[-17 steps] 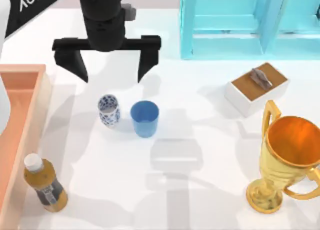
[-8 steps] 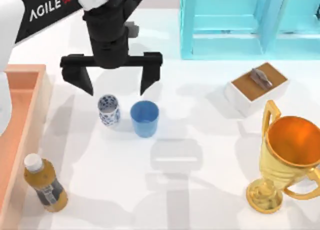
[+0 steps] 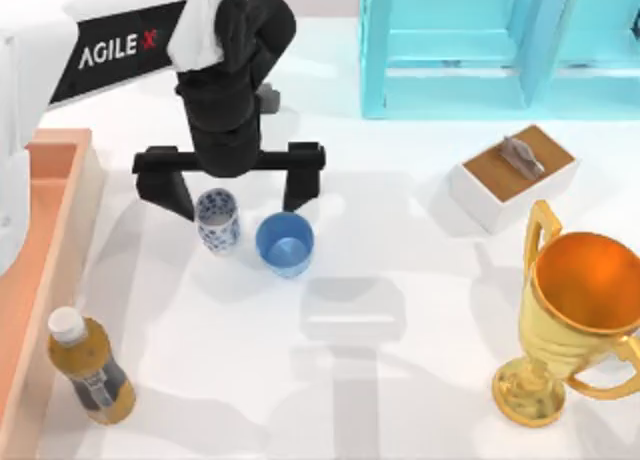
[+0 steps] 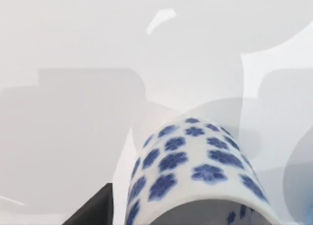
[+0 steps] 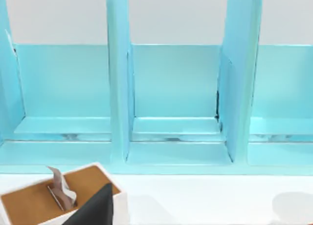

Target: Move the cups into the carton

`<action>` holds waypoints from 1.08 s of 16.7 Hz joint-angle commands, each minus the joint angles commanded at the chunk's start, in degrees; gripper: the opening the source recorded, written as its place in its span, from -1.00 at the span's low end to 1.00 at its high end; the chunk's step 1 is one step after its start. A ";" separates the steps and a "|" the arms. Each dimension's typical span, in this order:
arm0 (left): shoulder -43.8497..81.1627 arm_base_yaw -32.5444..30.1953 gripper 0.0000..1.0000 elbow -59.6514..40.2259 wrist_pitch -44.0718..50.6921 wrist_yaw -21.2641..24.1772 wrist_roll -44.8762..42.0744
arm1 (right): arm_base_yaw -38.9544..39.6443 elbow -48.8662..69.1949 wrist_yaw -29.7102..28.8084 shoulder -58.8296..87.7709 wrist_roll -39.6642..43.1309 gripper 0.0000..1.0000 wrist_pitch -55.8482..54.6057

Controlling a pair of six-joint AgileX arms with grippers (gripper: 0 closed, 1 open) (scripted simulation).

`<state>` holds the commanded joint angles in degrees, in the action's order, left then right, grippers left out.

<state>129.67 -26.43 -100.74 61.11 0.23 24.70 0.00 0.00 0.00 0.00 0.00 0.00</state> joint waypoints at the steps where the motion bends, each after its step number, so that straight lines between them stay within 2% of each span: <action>1: 0.00 0.00 1.00 0.00 0.00 0.00 0.00 | 0.00 0.00 0.00 0.00 0.00 1.00 0.00; 14: 0.00 0.00 -0.96 0.00 0.00 0.00 0.00 | 0.00 0.00 0.00 0.00 0.00 1.00 0.00; 18: 0.00 0.00 -1.00 0.00 0.00 0.00 0.00 | 0.00 0.00 0.00 0.00 0.00 1.00 0.00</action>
<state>129.67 -26.43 -100.74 61.11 0.23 24.70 0.00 0.00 0.00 0.00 0.00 0.00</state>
